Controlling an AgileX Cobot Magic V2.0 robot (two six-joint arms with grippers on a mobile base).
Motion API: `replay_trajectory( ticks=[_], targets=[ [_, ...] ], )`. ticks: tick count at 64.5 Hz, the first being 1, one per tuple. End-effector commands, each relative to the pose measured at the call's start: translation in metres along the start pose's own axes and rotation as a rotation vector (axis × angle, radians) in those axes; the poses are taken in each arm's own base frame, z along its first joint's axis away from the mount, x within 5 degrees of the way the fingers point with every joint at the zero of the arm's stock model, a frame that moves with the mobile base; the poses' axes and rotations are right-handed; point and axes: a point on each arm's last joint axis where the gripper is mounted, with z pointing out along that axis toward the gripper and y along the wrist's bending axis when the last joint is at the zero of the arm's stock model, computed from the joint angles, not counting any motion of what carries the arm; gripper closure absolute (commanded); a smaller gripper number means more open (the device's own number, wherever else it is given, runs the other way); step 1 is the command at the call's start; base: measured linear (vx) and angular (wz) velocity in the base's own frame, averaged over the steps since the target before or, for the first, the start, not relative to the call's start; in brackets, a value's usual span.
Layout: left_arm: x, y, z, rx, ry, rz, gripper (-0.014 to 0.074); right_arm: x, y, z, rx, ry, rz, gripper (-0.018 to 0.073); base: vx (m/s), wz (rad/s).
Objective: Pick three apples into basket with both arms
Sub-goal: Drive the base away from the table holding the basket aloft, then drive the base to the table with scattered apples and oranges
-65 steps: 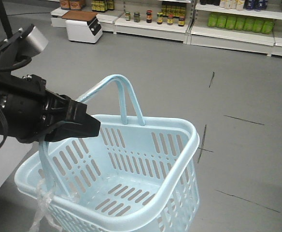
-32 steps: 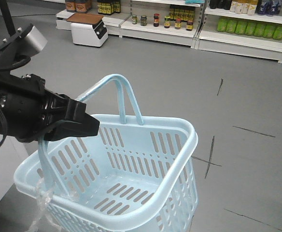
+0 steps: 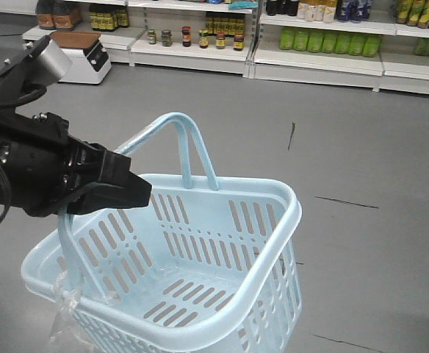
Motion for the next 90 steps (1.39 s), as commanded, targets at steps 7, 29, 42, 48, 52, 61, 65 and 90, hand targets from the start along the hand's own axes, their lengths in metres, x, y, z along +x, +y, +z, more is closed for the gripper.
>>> replay_trajectory(
  ticks=[7, 29, 42, 48, 52, 61, 65, 90],
  targets=[
    [-0.0080, -0.0132, -0.0139, 0.065, -0.104, -0.004, 0.0604, -0.0023, -0.0002, -0.0003, 0.004, -0.068, -0.013, 0.0564, 0.26, -0.35],
    [-0.0080, -0.0132, -0.0139, 0.065, -0.104, -0.004, 0.0604, -0.0023, -0.0002, -0.0003, 0.004, -0.068, -0.013, 0.0564, 0.26, -0.32],
    [-0.0080, -0.0132, -0.0139, 0.065, -0.104, -0.004, 0.0604, -0.0023, -0.0002, -0.0003, 0.004, -0.068, -0.013, 0.0564, 0.26, -0.22],
    [-0.0080, -0.0132, -0.0139, 0.065, -0.104, -0.004, 0.0604, -0.0023, -0.0002, -0.0003, 0.004, -0.068, -0.013, 0.0564, 0.26, -0.17],
    [-0.0080, -0.0132, -0.0139, 0.065, -0.104, -0.004, 0.0604, -0.0023, -0.0002, -0.0003, 0.004, -0.068, -0.013, 0.0564, 0.26, -0.15],
    [-0.0080, -0.0132, -0.0139, 0.065, -0.104, -0.004, 0.0604, -0.0023, -0.0002, -0.0003, 0.004, -0.068, -0.013, 0.0564, 0.26, -0.13],
    [-0.0080, -0.0132, -0.0139, 0.065, -0.104, -0.004, 0.0604, -0.0023, -0.0002, -0.0003, 0.004, -0.068, -0.013, 0.0564, 0.26, -0.13],
    [-0.0080, -0.0132, -0.0139, 0.065, -0.104, -0.004, 0.0604, -0.0023, -0.0002, -0.0003, 0.004, -0.068, -0.013, 0.0564, 0.26, -0.17]
  ],
)
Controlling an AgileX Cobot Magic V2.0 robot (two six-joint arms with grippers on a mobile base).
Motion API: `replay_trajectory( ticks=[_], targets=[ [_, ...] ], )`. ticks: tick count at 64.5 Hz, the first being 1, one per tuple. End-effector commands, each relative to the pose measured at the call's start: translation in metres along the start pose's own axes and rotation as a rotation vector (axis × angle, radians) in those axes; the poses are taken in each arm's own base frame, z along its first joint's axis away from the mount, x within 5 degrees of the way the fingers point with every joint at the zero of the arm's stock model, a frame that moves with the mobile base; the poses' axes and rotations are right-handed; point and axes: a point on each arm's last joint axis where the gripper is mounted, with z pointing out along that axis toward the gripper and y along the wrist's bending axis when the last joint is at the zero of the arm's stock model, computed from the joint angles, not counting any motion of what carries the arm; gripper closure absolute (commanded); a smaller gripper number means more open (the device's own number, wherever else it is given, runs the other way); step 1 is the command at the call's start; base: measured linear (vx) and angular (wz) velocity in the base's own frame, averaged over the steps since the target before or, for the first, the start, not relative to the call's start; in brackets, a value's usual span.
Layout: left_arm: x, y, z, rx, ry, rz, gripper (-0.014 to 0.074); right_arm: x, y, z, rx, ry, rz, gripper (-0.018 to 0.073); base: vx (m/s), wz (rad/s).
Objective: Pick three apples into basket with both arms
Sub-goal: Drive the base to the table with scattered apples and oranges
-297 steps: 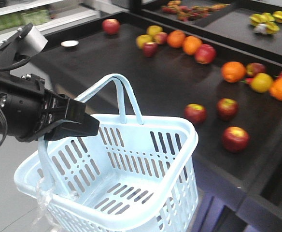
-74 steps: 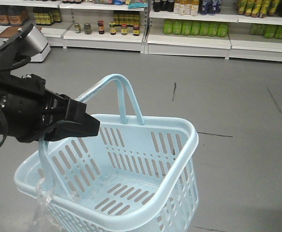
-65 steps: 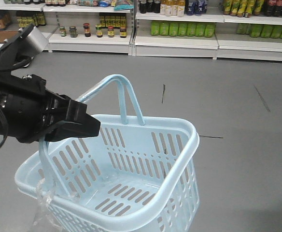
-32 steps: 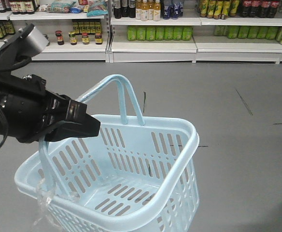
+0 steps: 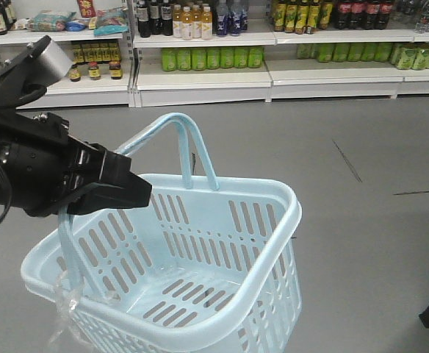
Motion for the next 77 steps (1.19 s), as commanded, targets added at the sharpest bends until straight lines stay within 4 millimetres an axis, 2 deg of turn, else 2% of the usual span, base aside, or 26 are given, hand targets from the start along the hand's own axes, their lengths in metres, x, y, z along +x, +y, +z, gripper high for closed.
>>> replay_trajectory(
  ticks=[1, 31, 77],
  targets=[
    [-0.0080, -0.0132, -0.0139, 0.065, -0.104, -0.004, 0.0604, -0.0023, -0.0002, -0.0003, 0.004, -0.068, -0.013, 0.0564, 0.25, -0.26],
    [-0.0080, -0.0132, -0.0139, 0.065, -0.104, -0.004, 0.0604, -0.0023, -0.0002, -0.0003, 0.004, -0.068, -0.013, 0.0564, 0.22, -0.41],
    [-0.0080, -0.0132, -0.0139, 0.065, -0.104, -0.004, 0.0604, -0.0023, -0.0002, -0.0003, 0.004, -0.068, -0.013, 0.0564, 0.17, -0.63]
  ],
)
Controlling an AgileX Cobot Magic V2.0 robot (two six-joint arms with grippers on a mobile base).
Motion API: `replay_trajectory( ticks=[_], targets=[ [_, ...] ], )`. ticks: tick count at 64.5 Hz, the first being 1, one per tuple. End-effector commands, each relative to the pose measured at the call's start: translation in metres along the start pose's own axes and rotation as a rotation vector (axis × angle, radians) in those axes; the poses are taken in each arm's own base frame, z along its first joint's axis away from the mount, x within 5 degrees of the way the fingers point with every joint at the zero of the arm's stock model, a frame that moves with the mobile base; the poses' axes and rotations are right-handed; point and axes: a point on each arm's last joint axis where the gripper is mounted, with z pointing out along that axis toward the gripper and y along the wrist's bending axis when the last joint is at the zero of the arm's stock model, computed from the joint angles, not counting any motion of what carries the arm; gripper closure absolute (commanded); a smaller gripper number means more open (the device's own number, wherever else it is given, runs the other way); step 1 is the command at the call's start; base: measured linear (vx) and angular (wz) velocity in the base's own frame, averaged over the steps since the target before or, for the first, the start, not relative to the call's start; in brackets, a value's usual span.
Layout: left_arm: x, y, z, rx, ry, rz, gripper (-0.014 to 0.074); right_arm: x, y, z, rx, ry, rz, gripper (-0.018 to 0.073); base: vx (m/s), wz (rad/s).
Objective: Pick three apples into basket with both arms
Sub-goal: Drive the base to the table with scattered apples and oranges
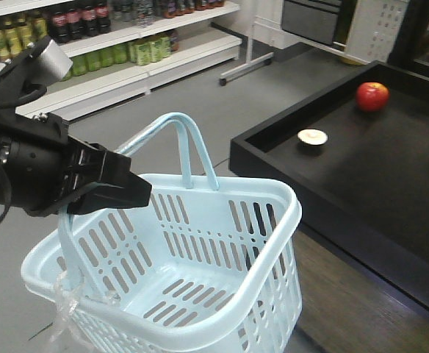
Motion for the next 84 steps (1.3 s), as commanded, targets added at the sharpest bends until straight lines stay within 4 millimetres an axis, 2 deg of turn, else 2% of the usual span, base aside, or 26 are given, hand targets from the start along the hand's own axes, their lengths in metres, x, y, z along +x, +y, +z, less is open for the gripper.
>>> replay_trajectory(
  ticks=[1, 39, 84],
  targets=[
    [-0.0080, -0.0132, -0.0139, 0.065, -0.104, -0.004, 0.0604, -0.0023, -0.0002, -0.0003, 0.004, -0.068, -0.013, 0.0564, 0.16, -0.65],
    [-0.0080, -0.0132, -0.0139, 0.065, -0.104, -0.004, 0.0604, -0.0023, -0.0002, -0.0003, 0.004, -0.068, -0.013, 0.0564, 0.12, -0.60],
    [-0.0080, -0.0132, -0.0139, 0.065, -0.104, -0.004, 0.0604, -0.0023, -0.0002, -0.0003, 0.004, -0.068, -0.013, 0.0564, 0.04, -0.39]
  ],
)
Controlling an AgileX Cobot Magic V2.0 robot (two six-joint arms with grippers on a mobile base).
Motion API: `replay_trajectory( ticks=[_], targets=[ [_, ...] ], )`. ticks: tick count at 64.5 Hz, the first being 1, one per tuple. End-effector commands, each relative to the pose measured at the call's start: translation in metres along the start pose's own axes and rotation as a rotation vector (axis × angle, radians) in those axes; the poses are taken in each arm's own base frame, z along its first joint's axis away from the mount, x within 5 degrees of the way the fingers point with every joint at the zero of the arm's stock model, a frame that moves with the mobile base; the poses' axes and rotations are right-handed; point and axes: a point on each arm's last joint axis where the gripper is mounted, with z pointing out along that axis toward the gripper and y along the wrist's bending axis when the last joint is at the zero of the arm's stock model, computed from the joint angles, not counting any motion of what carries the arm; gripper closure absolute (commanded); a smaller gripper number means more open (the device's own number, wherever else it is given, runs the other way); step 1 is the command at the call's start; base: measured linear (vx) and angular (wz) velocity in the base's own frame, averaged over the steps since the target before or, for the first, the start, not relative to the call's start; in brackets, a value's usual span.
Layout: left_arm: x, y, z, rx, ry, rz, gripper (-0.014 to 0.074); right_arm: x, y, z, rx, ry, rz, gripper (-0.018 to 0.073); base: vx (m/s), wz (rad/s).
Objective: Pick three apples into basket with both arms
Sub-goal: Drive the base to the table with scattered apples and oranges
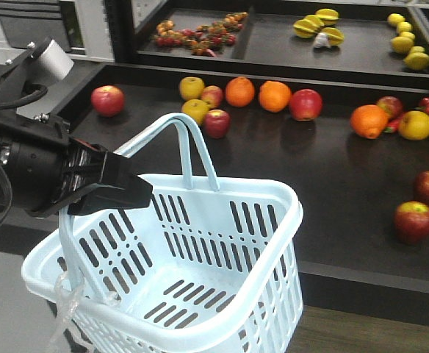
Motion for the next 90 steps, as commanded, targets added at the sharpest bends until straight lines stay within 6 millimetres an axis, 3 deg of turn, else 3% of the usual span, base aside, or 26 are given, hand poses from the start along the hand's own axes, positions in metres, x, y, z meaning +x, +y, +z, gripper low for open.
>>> replay_trajectory(
  ticks=[1, 47, 90],
  targets=[
    [-0.0080, -0.0132, -0.0139, 0.065, -0.104, -0.004, 0.0604, -0.0023, -0.0002, -0.0003, 0.004, -0.068, -0.013, 0.0564, 0.04, -0.35],
    [-0.0080, -0.0132, -0.0139, 0.065, -0.104, -0.004, 0.0604, -0.0023, -0.0002, -0.0003, 0.004, -0.068, -0.013, 0.0564, 0.06, -0.27],
    [-0.0080, -0.0132, -0.0139, 0.065, -0.104, -0.004, 0.0604, -0.0023, -0.0002, -0.0003, 0.004, -0.068, -0.013, 0.0564, 0.11, -0.05]
  ],
)
